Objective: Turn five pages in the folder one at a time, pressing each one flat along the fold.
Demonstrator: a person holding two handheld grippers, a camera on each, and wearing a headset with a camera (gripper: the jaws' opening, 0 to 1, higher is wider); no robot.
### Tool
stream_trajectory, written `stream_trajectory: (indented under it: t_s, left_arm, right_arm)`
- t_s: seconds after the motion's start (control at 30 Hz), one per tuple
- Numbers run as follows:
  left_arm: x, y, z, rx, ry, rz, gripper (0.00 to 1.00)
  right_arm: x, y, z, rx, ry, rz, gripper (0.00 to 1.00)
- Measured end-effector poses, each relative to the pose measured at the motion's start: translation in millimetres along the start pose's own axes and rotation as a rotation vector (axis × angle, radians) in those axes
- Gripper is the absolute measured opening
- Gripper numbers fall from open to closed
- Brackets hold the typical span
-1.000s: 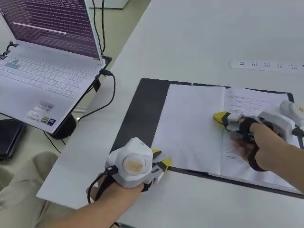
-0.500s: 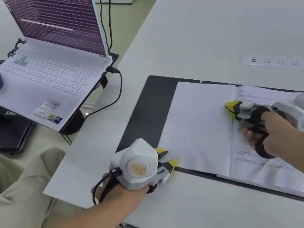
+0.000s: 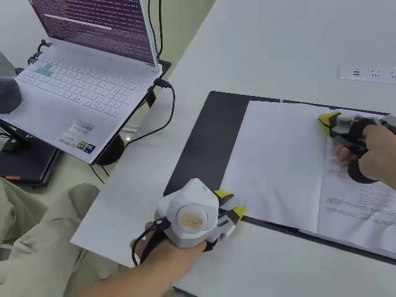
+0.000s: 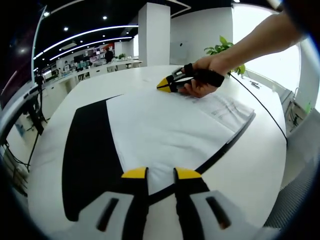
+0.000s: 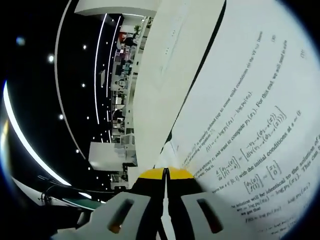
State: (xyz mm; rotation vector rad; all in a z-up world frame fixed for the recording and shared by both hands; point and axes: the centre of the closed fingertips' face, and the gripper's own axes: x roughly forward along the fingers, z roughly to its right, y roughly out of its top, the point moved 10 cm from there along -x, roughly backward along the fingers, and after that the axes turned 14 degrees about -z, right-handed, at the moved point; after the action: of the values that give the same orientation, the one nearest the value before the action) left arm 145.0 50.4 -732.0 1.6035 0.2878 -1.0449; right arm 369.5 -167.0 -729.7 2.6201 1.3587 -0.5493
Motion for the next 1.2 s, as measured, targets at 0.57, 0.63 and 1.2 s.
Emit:
stream_trajectory:
  t_s: [0.57, 0.63, 1.2]
  left_arm:
    - [1.0, 1.7, 2.0, 0.002, 0.0, 0.003, 0.19]
    - [1.1, 2.0, 2.1, 0.002, 0.0, 0.003, 0.19]
    - [0.6, 2.7, 3.5, 0.003, 0.0, -0.003, 0.19]
  right_arm:
    - [5.4, 15.6, -3.9, 0.059, 0.035, 0.084, 0.0]
    - [0.1, 11.2, -1.9, 0.038, 0.029, 0.045, 0.0]
    - [-28.2, -20.1, 10.9, 0.005, 0.017, -0.113, 0.0]
